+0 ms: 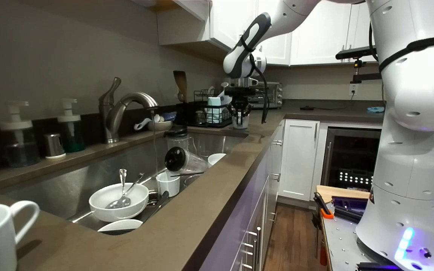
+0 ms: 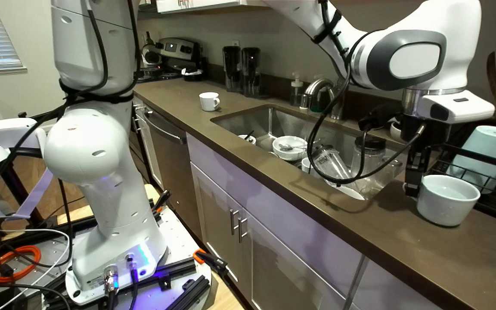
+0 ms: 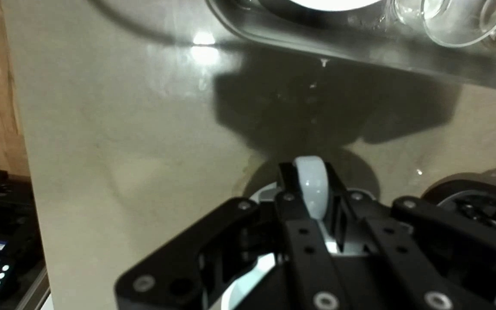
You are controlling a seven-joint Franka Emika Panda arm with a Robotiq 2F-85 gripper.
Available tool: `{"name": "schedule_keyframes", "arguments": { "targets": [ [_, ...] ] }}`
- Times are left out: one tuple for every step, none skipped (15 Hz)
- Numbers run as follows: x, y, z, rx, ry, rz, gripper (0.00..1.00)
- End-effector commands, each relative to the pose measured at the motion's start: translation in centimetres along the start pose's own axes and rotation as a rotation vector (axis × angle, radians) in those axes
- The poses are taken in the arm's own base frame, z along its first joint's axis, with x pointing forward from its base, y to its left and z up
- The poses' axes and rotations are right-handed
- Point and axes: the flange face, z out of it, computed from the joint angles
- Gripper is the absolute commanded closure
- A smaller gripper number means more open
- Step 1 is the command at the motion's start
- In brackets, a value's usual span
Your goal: Take the cup on the left of the sink, draw some water from the faucet, then put the cup on the counter on the right
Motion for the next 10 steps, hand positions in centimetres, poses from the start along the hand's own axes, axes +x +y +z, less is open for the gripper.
{"name": "schedule_keyframes", "arguments": {
  "targets": [
    [2.4,-0.1,0.2,-0.003,0.000,0.010,0.95],
    [2.8,0.0,0.3,-0.004,0.000,0.016,0.95],
    [3.2,0.0,0.3,-0.006,-0.001,0.024,0.95],
    [3.5,0.5,0.3,-0.006,-0.009,0.034,0.96],
    [3.8,0.7,0.3,-0.008,-0.012,0.042,0.96],
    [4.0,0.8,0.2,-0.012,-0.017,0.049,0.96],
    [4.2,1.0,0.2,-0.016,-0.023,0.054,0.95],
    [4.4,1.2,0.1,-0.021,-0.024,0.058,0.83],
    [4.5,1.3,0.0,-0.026,-0.025,0.062,0.65],
    [4.7,1.3,-0.3,-0.028,-0.022,0.065,0.65]
  ]
}}
